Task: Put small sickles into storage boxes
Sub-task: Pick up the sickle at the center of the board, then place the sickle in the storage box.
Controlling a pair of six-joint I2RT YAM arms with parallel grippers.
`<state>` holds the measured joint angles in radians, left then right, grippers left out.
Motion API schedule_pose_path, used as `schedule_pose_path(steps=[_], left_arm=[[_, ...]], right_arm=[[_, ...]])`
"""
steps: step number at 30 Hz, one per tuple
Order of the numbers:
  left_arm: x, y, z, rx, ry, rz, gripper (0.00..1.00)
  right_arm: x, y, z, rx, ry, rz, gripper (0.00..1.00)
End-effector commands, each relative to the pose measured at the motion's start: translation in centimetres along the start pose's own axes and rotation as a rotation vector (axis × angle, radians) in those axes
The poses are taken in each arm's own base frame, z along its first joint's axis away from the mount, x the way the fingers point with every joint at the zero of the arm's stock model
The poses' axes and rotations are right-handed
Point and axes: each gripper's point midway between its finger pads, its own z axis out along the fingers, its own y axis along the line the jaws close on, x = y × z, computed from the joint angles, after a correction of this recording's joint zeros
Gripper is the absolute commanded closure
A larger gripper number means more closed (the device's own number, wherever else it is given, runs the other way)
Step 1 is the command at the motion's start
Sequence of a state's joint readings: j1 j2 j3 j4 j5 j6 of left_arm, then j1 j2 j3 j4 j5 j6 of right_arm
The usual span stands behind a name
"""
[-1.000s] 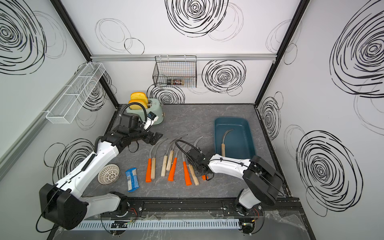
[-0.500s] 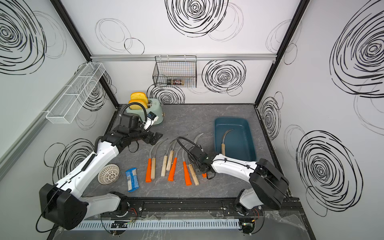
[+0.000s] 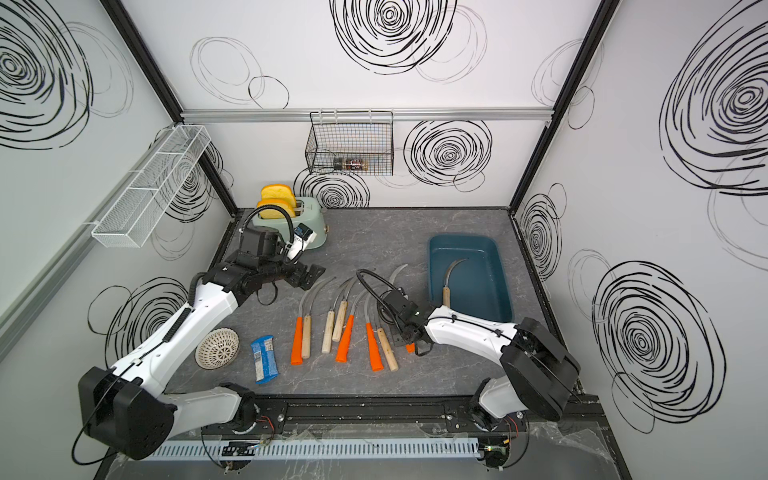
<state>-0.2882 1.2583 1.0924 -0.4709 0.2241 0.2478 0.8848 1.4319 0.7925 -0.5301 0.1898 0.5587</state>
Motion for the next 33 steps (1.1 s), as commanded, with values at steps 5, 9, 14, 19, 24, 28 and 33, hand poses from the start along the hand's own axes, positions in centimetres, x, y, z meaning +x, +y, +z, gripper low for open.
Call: schedule_pose_path(steps=[5,9,14,19,24,28,33], left_arm=[[-1.8,0.0,-0.5,-0.002,-0.045,0.023,0.04],[-1.9,0.2,-0.5,-0.011,-0.046,0.023,0.04],[-2.1,0.2,-0.5,-0.013,-0.043,0.028,0.04],[-2.3,0.3,-0.7,-0.021,-0.047,0.034,0.04],[-2.6,0.1,-0.8,-0.011,-0.046,0.034,0.04],[-3.1,-0.2,-0.9,-0.006,-0.046,0.039,0.04],[-4.2,-0.2,-1.2,-0.006,-0.051,0.046,0.04]], right_arm=[[-2.3,0.8,-1.2,-0.036,-0.052,-0.01,1.0],[-3.2,1.0,-1.6,-0.047,-0.072,-0.012,1.0],[-4.2,0.9,-2.1,-0.057,-0.088,-0.013,1.0],[-5.4,0.6,-3.2,-0.077,-0.117,-0.001,1.0],[-7.2,-0.8,-4.8,-0.071,-0.15,0.026,0.99],[-8.6,-2.3,-6.3,-0.061,-0.184,0.054,0.99],[-9.7,-5.0,-7.8,-0.06,-0.207,0.107,0.98]])
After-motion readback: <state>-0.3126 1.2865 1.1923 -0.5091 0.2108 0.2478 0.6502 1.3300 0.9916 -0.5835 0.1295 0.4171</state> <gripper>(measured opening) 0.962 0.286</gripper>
